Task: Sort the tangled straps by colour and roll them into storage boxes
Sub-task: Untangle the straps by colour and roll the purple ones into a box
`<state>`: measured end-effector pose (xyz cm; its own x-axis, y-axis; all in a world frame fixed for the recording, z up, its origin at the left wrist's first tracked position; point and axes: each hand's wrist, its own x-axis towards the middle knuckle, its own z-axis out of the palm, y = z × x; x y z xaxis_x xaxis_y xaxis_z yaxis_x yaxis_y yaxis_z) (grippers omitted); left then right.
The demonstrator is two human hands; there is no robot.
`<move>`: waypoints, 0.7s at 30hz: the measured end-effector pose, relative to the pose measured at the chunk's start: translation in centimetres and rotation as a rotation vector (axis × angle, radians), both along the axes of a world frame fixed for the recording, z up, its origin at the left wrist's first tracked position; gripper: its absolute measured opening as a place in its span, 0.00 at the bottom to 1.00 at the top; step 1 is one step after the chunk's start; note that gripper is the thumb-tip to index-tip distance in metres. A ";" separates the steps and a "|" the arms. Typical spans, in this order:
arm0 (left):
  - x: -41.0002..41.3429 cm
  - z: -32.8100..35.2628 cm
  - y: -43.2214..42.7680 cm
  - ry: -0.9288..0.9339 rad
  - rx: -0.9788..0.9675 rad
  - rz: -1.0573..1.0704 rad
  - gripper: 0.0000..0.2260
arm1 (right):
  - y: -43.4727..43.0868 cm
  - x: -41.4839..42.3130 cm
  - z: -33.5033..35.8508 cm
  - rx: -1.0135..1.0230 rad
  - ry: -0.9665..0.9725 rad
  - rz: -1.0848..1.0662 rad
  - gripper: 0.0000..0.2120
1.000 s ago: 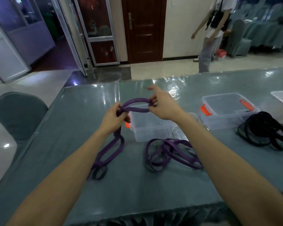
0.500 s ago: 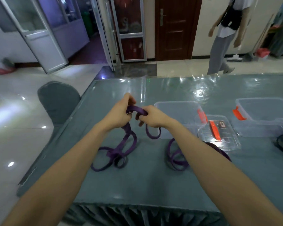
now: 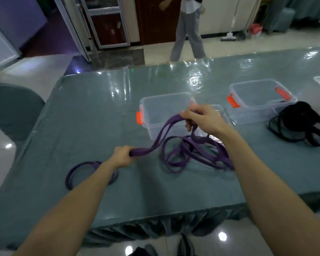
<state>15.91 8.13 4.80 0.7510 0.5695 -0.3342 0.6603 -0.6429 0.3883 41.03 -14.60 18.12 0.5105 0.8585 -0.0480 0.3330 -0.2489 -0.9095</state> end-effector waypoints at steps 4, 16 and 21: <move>0.5 3.4 1.6 -0.148 0.123 -0.006 0.07 | 0.8 0.6 -5.1 -0.628 -0.506 0.129 0.25; -4.8 10.6 3.2 -0.318 -0.009 0.008 0.16 | 13.0 -9.4 -3.0 -0.080 -0.052 0.381 0.07; -6.9 8.5 3.8 -0.258 -0.093 0.151 0.07 | 12.9 -7.9 2.0 0.001 -0.021 0.405 0.17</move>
